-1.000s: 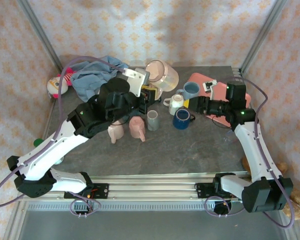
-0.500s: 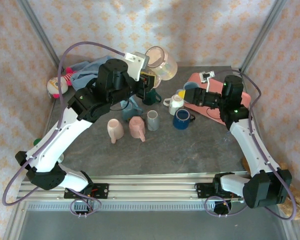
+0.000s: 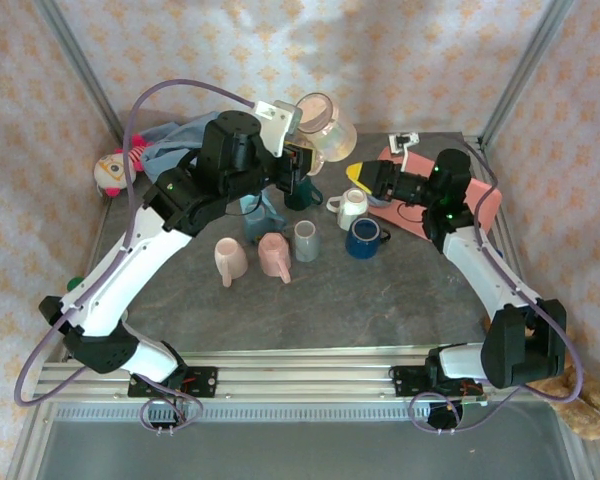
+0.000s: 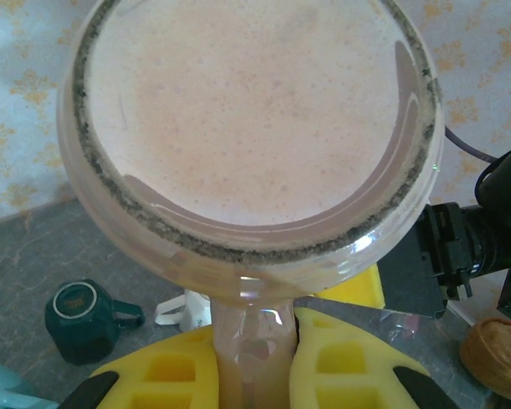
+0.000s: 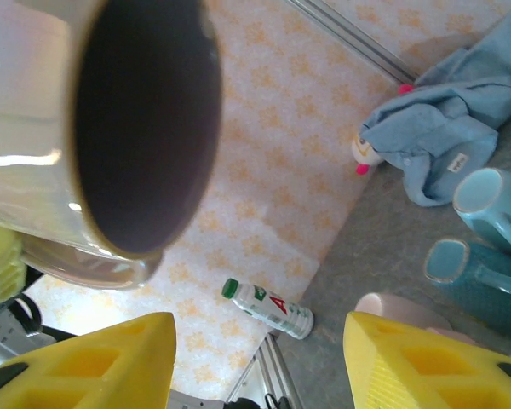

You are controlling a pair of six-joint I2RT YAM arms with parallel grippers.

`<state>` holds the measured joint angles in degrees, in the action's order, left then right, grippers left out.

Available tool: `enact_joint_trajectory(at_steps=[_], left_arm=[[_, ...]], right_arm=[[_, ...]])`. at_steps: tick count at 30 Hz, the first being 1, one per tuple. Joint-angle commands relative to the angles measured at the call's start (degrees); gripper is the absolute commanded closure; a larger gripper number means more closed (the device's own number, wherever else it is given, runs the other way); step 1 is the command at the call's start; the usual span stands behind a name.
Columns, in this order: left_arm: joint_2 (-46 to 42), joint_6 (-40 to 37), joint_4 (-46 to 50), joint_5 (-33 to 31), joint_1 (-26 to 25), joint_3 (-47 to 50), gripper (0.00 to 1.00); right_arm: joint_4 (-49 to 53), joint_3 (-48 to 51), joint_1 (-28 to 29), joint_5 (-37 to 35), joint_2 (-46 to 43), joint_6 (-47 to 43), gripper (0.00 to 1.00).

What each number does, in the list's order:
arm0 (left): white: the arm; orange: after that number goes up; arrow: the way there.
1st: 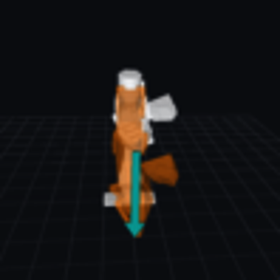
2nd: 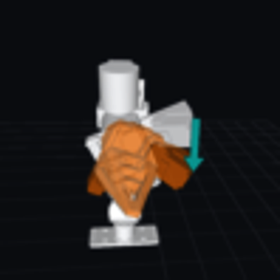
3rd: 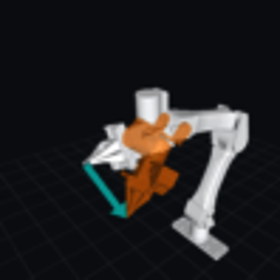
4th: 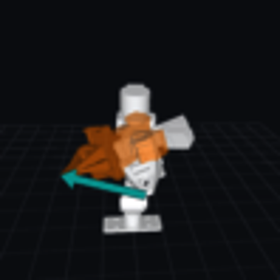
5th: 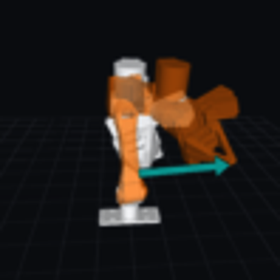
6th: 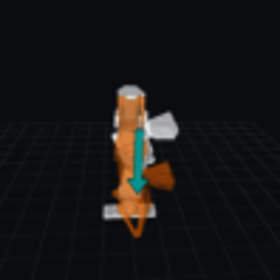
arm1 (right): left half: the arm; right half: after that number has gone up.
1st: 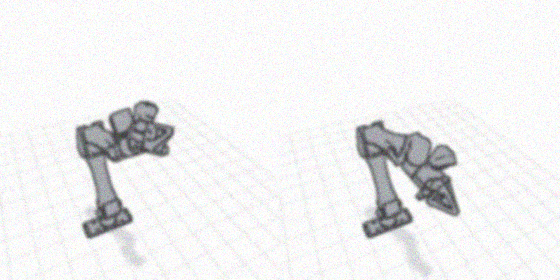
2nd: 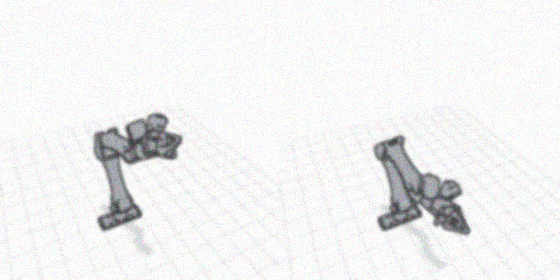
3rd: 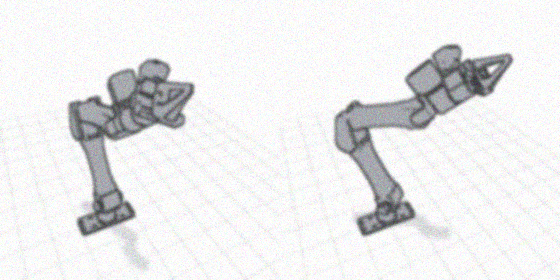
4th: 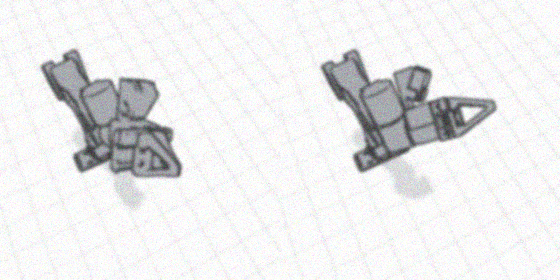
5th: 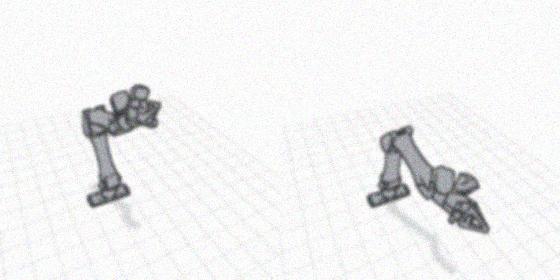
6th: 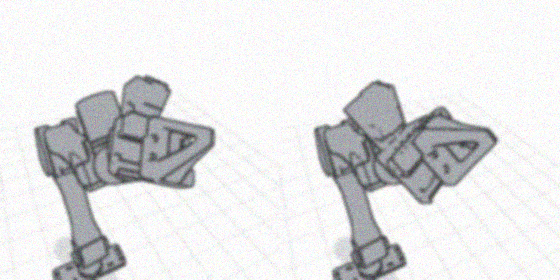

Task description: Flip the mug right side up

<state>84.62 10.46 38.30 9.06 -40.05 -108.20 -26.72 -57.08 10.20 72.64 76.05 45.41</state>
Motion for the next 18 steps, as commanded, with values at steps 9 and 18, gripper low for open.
enact_joint_trajectory(at_steps=[9, 18], left_arm=[[0.05, 3.07, -8.75, 1.44, 0.59, -6.51, 1.00], [2.36, 3.65, -11.39, -0.11, 0.59, -8.29, 1.00]], right_arm=[[-25.39, -0.44, 2.81, -5.32, 4.13, 14.89, 0.45], [-26.11, 1.04, 3.34, -1.90, 2.71, 14.36, 0.45]])
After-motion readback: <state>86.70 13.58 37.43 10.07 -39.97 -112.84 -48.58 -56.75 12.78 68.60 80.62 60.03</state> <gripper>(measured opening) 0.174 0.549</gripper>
